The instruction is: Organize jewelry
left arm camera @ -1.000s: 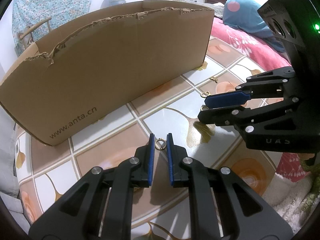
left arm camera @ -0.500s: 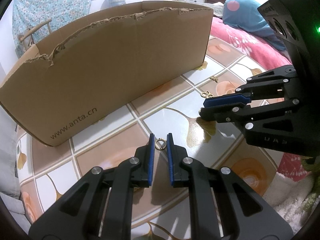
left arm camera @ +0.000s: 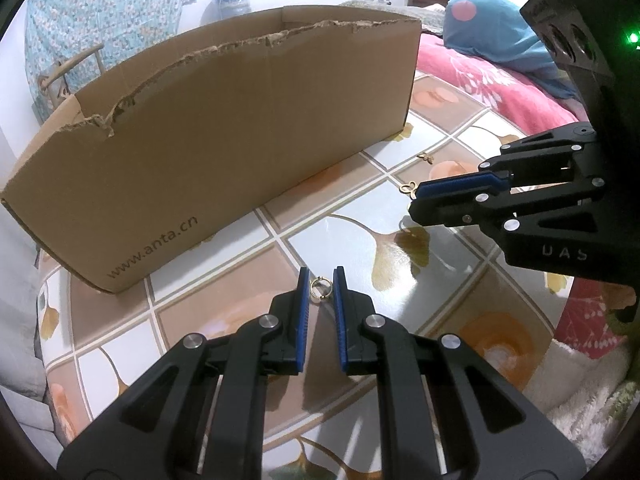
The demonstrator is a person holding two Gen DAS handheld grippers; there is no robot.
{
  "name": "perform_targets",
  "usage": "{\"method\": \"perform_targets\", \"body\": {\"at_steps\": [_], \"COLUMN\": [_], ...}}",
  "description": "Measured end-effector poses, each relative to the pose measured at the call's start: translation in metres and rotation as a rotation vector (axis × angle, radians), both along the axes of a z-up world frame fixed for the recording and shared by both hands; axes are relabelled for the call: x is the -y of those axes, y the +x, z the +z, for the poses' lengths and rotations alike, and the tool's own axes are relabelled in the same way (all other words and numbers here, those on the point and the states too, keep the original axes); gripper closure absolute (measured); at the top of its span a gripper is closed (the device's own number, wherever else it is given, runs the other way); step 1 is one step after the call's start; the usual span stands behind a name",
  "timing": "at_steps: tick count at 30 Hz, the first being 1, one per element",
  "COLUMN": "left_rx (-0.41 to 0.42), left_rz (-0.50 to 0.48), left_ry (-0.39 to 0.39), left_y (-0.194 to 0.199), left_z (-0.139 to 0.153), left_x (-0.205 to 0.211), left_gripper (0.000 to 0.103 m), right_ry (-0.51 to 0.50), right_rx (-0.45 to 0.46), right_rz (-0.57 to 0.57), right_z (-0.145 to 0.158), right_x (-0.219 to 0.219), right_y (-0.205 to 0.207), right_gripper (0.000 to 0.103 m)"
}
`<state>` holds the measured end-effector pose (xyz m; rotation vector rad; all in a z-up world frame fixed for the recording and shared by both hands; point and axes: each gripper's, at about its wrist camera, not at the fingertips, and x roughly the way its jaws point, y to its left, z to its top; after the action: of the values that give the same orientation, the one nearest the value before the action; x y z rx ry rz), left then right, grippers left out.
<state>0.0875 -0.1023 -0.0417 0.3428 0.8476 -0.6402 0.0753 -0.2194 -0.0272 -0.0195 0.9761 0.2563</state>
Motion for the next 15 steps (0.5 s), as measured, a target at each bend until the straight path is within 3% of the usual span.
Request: {"method": "perform_targets", "body": {"at_steps": [15], "left_rx": [0.029], "left_rz": [-0.015], "left_ry": [-0.002], "left_y": [-0.013], "left_z": [0.013], "left_x": [-0.002], "left_gripper": [0.096], "right_ry": [0.001], "right_rx": [0.040], "right_rz": [-0.008], "right_z": [0.018], "right_x": [0.004], "right_y": [-0.014], "right_gripper": [0.093]}}
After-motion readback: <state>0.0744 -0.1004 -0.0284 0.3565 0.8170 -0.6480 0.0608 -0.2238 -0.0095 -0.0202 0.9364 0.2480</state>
